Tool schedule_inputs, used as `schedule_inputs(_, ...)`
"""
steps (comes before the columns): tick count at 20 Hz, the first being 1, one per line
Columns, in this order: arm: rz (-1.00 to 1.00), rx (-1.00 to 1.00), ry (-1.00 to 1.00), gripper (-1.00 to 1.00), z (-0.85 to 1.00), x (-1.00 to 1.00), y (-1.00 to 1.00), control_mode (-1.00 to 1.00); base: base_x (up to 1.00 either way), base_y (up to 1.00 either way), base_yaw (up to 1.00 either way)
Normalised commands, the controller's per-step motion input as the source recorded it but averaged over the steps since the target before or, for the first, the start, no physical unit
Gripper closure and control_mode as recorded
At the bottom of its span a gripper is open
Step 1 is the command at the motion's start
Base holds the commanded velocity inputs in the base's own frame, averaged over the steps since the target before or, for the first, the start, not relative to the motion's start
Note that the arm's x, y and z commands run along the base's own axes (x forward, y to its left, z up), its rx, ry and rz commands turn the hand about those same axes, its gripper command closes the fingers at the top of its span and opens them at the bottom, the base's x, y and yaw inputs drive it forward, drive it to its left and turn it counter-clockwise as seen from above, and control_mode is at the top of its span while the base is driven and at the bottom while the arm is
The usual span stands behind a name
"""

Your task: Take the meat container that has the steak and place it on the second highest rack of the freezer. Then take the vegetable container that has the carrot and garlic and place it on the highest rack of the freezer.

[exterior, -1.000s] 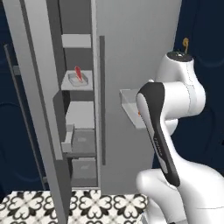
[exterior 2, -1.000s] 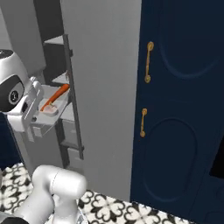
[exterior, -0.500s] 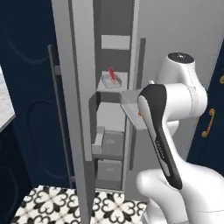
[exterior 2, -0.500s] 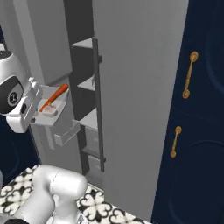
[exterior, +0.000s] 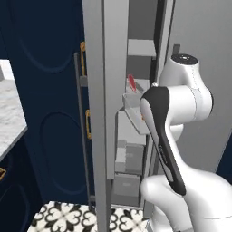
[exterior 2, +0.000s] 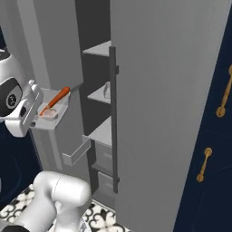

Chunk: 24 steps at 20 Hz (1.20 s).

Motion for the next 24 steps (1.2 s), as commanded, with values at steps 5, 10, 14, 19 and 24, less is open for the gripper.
schedule_inputs(5,0.0,0.0,0.0,1.0,0.0,0.0,0.0,1.0,0.06,-0.16,0.0)
schedule_inputs(10,0.0,0.0,0.0,1.0,0.0,0.0,0.0,1.0,0.39,-0.48,-0.05)
schedule_inputs(14,0.0,0.0,0.0,1.0,0.0,0.0,0.0,1.0,0.71,-0.23,-0.05)
schedule_inputs(19,0.0,0.0,0.0,1.0,0.0,0.0,0.0,1.0,0.61,0.01,-0.03)
schedule_inputs(24,0.0,0.0,0.0,1.0,0.0,0.0,0.0,1.0,0.39,0.32,-0.08)
